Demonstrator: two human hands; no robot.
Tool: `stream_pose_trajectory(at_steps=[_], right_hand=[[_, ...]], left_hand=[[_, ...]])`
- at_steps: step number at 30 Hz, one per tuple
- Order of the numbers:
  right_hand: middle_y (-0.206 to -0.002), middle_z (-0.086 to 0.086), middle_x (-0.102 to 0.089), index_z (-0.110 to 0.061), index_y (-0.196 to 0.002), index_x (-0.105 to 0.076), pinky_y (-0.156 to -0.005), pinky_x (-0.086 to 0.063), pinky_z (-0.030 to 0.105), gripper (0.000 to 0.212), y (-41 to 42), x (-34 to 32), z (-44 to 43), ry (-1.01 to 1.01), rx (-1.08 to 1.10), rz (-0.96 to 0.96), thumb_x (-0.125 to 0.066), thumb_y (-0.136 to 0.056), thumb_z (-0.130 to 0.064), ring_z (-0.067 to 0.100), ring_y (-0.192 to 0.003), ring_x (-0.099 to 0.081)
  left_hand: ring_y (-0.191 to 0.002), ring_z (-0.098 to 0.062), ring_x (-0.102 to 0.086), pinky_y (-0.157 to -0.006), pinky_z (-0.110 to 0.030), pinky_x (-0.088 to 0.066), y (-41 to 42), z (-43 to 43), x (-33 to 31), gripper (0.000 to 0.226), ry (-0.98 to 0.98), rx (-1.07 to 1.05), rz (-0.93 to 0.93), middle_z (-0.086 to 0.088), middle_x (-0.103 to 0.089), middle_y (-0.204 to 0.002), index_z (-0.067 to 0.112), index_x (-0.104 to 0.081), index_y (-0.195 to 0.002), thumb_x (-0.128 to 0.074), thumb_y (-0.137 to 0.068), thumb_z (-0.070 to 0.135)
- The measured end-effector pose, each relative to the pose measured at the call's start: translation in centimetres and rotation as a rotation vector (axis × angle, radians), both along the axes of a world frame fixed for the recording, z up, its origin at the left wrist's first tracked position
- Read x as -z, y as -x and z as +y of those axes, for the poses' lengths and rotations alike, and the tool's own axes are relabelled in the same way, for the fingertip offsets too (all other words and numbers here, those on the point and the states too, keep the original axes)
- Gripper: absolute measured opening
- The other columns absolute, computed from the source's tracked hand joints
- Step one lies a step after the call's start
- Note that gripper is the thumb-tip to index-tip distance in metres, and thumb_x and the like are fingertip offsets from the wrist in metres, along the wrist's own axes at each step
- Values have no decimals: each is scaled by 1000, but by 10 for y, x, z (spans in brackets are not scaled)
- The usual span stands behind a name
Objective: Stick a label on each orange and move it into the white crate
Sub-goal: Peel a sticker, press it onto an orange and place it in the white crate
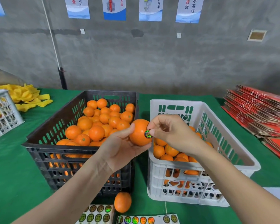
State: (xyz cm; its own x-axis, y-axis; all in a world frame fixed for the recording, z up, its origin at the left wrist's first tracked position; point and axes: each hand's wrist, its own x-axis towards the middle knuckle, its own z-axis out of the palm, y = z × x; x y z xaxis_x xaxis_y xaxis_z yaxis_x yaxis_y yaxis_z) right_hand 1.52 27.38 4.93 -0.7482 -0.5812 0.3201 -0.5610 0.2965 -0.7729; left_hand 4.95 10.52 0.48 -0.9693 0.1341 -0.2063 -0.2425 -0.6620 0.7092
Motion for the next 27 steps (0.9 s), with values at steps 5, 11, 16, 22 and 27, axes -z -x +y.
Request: stream_pose_trajectory(at_steps=[5,11,16,22,27], right_hand=[[-69,-10,-58,-28,-76,-62,-62,-42,12,22,-2,-2,1,-78,39,63,-66,-86,-9,-3,-61,-51],[-66,-10,-58,-19,-81,-64,-62,-41,16,9,-8,2,1,-151,116,268,-67,-84,-11,2,-64,-52],[-82,-10,-52,-37,-121,-48,-64,-46,25,57,-5,2,6,-187,153,323,-78,-74,-23,8,-69,-54],[-102,7,-64,-24,-112,-59,-68,-55,26,24,8,6,21,246,49,-309,-61,-88,-24,13,-83,-62],[-125,-12,-49,-37,-132,-42,-89,-44,24,65,-5,26,17,-210,59,65,-70,-74,-52,4,-109,-49]], left_hand=[[-98,-33,-70,-81,-46,-58,-4,9,1,48,-12,-5,-4,-20,-68,-114,3,-58,-120,-63,-77,23],[-104,-32,-68,-81,-44,-58,-9,15,3,48,-24,24,19,-19,-64,-124,2,-57,-126,-59,-83,25],[-108,-36,-65,-87,-48,-55,-14,15,6,48,-52,58,33,-22,-64,-122,-1,-55,-126,-59,-84,22],[-114,-46,-58,-93,-53,-51,-16,21,9,53,-150,102,-1,-29,-57,-128,0,-50,-132,-60,-86,22],[-99,-34,-69,-75,-40,-59,-12,27,12,46,-111,86,36,-22,-66,-117,2,-55,-126,-54,-87,25]])
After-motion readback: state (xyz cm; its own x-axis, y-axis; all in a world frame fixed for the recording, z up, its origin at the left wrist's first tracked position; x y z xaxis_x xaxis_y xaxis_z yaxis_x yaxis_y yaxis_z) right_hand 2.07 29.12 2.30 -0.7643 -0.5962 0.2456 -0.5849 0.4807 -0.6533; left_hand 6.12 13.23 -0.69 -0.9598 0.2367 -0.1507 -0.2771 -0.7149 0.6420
